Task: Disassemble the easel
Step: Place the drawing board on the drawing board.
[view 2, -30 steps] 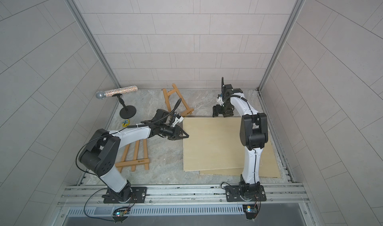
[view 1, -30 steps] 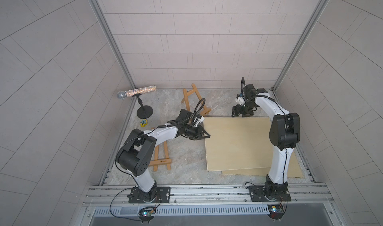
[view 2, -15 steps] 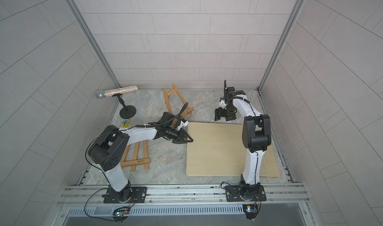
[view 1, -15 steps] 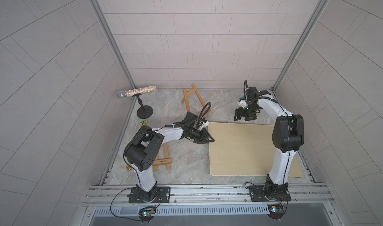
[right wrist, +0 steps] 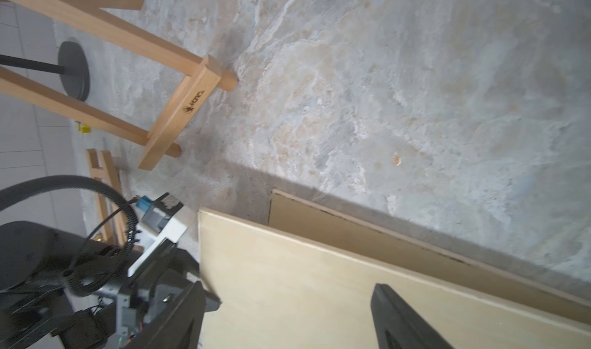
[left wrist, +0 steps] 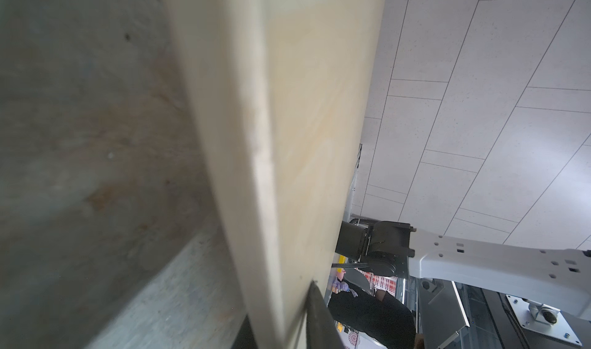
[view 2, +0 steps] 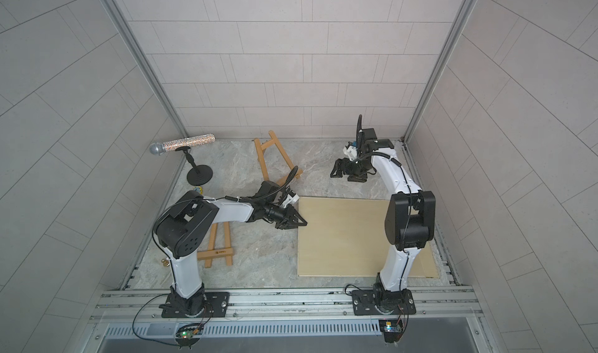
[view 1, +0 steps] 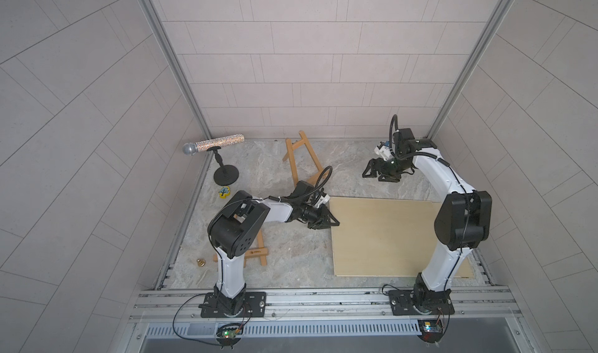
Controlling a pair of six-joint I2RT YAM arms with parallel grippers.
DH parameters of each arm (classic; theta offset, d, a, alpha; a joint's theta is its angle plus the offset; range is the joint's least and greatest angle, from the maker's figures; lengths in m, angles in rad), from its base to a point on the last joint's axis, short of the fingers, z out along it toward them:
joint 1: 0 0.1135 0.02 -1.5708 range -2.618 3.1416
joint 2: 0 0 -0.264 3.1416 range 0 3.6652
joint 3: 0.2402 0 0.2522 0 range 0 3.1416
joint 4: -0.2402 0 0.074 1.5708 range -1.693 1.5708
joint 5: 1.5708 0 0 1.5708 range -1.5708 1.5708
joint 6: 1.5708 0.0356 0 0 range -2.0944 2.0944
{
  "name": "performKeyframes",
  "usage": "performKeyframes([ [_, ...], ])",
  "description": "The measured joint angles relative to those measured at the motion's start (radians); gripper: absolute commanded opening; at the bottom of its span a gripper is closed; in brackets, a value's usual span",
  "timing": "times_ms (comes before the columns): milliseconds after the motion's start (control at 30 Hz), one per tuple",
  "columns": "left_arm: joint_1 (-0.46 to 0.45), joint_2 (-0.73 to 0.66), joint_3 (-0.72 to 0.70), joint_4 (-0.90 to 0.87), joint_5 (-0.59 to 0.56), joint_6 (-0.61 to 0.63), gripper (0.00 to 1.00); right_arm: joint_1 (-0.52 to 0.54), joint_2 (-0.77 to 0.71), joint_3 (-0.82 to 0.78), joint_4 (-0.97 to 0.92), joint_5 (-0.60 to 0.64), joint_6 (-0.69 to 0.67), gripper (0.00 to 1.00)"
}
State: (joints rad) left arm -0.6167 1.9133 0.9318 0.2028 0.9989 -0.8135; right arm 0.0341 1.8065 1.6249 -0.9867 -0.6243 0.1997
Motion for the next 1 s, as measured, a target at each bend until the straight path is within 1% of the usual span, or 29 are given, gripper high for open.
performKeyframes([
  [200,-0.038,0.023,0.002,0.067,-0.024,-0.048,0.00,0.000,-0.035,-0.076,0.024,-0.046,0.022,0.86],
  [400,-0.054,0.064,0.041,0.093,-0.031,-0.069,0.00,0.000,-0.035,-0.107,0.042,-0.065,0.036,0.86],
  [767,-0.064,0.151,0.155,0.065,-0.012,-0.057,0.00,0.000,-0.035,-0.109,0.063,-0.083,0.045,0.86],
  [1000,-0.064,0.166,0.176,0.031,-0.004,-0.039,0.00,0.000,-0.035,-0.111,0.068,-0.090,0.045,0.86],
])
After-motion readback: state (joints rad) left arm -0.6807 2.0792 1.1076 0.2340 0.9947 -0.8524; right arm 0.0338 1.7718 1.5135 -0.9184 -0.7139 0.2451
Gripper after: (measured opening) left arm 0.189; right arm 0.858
